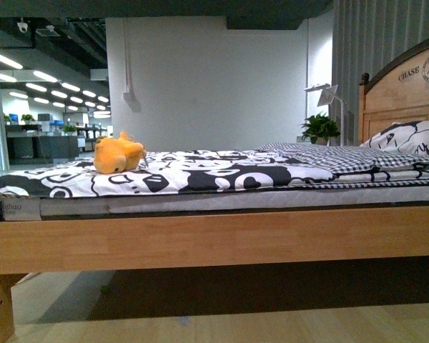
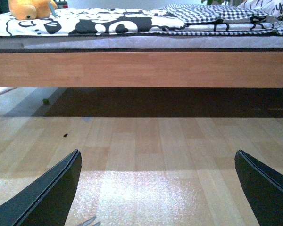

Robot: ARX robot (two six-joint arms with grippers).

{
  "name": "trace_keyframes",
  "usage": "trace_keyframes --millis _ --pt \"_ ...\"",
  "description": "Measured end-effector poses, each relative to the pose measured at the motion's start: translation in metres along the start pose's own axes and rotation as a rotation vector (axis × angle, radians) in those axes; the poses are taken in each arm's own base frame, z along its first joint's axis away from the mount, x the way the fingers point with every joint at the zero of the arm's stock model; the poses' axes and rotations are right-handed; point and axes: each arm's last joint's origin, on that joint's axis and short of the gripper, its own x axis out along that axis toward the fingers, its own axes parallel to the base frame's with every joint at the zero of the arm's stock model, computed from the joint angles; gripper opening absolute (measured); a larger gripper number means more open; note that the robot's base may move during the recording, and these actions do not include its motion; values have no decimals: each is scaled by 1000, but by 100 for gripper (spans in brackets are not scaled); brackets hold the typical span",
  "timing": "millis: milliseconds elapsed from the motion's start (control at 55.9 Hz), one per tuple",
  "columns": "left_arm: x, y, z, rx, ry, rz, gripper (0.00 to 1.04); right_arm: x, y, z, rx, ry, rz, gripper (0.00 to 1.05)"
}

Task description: Put away toys

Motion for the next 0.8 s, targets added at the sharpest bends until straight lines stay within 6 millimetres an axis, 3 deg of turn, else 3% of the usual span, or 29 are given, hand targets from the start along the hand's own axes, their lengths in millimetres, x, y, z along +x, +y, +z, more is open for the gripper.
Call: trace_keyframes --millis 804 --pt "0 0 0 0 0 0 98 0 0 0 0 0 0 98"
